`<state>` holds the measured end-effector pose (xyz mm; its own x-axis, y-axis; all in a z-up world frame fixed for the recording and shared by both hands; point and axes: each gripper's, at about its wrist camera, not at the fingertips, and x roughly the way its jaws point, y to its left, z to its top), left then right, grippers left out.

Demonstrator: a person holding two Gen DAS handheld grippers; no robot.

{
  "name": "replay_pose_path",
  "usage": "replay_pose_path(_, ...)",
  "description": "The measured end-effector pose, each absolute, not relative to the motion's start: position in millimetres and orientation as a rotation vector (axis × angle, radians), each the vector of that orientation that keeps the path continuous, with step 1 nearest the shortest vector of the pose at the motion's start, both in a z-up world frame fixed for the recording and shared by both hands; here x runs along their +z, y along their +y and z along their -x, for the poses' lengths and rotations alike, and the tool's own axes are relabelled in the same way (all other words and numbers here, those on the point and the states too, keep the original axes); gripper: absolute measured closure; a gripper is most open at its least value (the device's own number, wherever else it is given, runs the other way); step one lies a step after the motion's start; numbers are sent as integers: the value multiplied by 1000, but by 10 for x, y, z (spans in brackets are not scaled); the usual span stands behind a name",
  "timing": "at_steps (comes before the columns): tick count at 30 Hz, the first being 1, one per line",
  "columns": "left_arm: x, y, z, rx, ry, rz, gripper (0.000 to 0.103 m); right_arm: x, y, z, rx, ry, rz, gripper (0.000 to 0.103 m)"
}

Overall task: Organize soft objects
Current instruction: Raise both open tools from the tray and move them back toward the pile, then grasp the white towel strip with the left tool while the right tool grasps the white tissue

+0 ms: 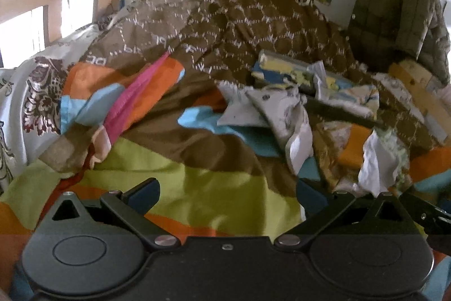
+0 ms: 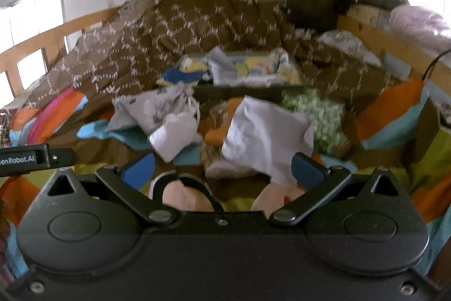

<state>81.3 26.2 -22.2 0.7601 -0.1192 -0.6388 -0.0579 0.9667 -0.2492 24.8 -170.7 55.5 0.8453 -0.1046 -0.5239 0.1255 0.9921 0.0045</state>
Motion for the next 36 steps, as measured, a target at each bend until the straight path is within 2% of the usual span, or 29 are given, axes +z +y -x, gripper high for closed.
replay_pose_path(17, -388, 76, -943, -105, 808, 196, 1, 296, -1752, -452, -155, 697, -59, 1)
replay_pose_path(22, -381, -41, -1081, -168, 774, 138, 1, 282, -1840, -565, -153, 706, -70, 1)
replay_pose_path(28, -414, -118, -1237, -239, 764, 91, 1, 355, -1951, -730, -152, 642, 17, 1)
replay_pose_path(36, -487, -229, -1539, -348, 696, 49, 1, 291, -2083, -1102, -58, 661, 123, 1)
